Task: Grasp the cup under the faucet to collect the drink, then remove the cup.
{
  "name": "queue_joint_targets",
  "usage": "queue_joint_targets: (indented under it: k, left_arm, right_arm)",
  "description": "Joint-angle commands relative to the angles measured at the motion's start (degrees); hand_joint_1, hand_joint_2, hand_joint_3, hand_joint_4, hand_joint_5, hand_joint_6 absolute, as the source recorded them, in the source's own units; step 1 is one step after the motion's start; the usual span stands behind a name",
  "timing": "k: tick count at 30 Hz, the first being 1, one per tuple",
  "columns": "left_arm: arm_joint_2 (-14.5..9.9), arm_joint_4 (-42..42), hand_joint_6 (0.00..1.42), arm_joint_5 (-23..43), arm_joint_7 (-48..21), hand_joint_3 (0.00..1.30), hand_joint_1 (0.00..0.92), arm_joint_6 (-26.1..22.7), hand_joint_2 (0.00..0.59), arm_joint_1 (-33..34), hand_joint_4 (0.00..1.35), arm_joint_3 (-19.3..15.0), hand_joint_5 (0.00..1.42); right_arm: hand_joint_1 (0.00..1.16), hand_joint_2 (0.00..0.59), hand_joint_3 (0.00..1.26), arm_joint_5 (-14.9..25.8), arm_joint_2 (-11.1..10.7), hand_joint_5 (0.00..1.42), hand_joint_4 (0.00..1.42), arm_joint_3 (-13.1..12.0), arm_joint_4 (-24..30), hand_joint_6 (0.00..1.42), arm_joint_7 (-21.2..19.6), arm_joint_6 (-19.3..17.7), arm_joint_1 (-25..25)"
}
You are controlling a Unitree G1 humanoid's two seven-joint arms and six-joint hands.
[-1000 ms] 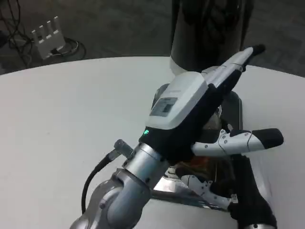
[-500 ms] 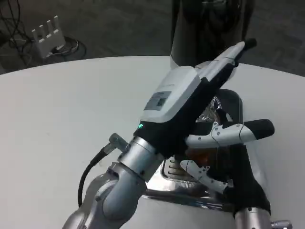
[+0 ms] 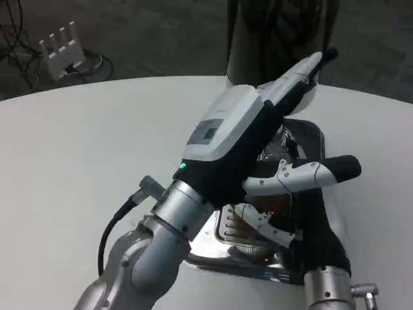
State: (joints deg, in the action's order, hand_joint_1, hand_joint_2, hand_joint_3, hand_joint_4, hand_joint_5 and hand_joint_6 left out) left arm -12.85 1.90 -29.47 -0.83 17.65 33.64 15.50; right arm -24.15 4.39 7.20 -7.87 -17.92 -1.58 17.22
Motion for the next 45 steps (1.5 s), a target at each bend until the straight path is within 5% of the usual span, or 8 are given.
queue_joint_targets:
  k: [1, 10, 21, 30, 45]
  left_arm:
    - [-1.1, 0.1, 0.14, 0.4, -1.5, 0.06, 0.000, -1.6, 0.074, -1.6, 0.06, -0.9, 0.17]
    - [-1.3, -4.3, 0.15, 1.1, -1.6, 0.07, 0.000, -4.5, 0.076, -4.1, 0.05, -3.4, 0.17]
    - [-1.5, -8.3, 0.16, 3.6, -3.5, 0.07, 0.000, -6.4, 0.073, -6.9, 0.05, -5.8, 0.14]
    - [-2.2, -10.9, 0.15, 3.4, -3.3, 0.08, 0.000, -5.5, 0.068, -8.2, 0.03, -6.2, 0.12]
    - [-3.1, -17.4, 0.01, 0.9, -2.8, 0.00, 0.000, -4.2, 0.045, -11.7, 0.00, -6.3, 0.00]
  right_arm:
    - [0.83, 0.192, 0.07, 0.5, 0.9, 0.15, 0.08, 0.1, -0.3, 0.17, -1.1, 1.3, 0.4]
    - [0.86, 0.181, 0.17, -0.3, 2.2, 0.32, 0.24, 1.4, -0.1, 0.33, -5.3, 1.2, 0.1]
    - [0.94, 0.173, 0.42, -0.4, 2.3, 0.67, 0.54, 2.8, -0.3, 0.57, -9.0, 0.9, -0.1]
    - [1.00, 0.156, 0.63, -1.5, 1.7, 0.93, 0.73, 3.5, 2.5, 0.97, -10.6, 0.8, -2.4]
    - [1.01, 0.099, 0.70, -5.4, 0.0, 1.02, 0.80, 6.7, 11.5, 1.15, -8.6, 1.6, -9.1]
